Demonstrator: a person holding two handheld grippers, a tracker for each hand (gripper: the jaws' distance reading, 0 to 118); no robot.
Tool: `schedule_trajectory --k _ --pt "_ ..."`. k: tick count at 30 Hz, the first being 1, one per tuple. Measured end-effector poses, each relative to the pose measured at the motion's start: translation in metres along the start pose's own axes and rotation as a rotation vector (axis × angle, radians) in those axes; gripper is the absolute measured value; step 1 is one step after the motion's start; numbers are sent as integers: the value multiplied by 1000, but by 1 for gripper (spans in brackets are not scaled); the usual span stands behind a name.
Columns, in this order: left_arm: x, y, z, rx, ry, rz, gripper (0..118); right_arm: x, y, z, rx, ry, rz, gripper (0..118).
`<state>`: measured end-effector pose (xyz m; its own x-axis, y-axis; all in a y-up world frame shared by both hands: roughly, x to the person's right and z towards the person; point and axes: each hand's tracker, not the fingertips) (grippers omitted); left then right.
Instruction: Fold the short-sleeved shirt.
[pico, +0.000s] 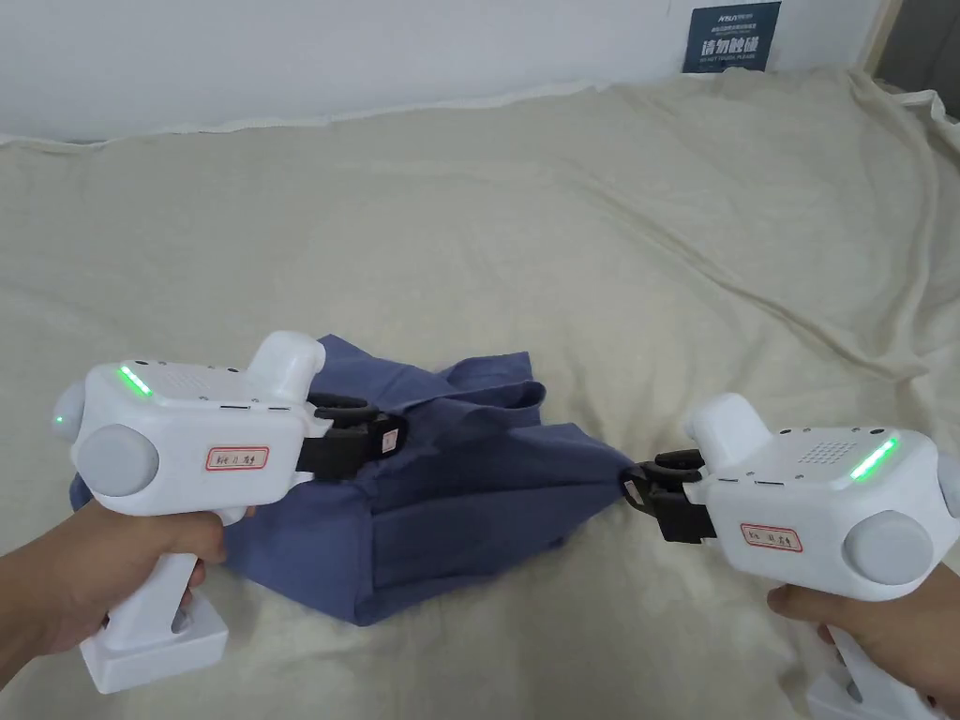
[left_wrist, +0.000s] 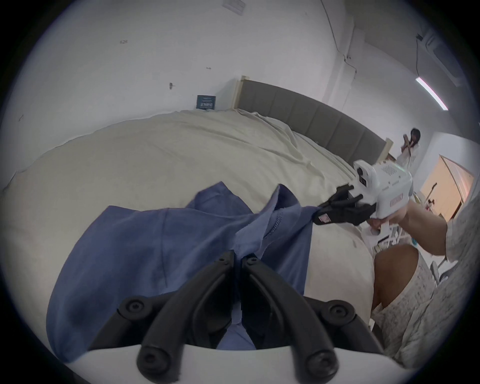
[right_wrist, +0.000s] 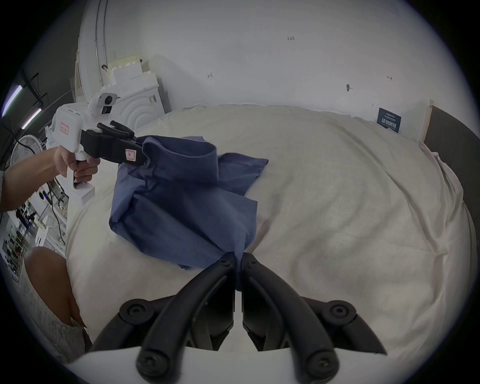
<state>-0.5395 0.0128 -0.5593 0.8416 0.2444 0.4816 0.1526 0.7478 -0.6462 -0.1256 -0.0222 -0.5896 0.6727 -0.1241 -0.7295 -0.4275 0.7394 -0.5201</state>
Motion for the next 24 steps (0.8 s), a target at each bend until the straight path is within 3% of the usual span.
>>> schedule_trajectory --k 10,14,24 --pt "-12 14 84 275 108 241 4 -11 36 37 210 10 -89 4" --pt "-24 11 139 398 143 341 4 -21 57 63 270 8 -82 4" --pt "7 0 285 644 251 374 4 -36 90 162 443 -59 -68 4"
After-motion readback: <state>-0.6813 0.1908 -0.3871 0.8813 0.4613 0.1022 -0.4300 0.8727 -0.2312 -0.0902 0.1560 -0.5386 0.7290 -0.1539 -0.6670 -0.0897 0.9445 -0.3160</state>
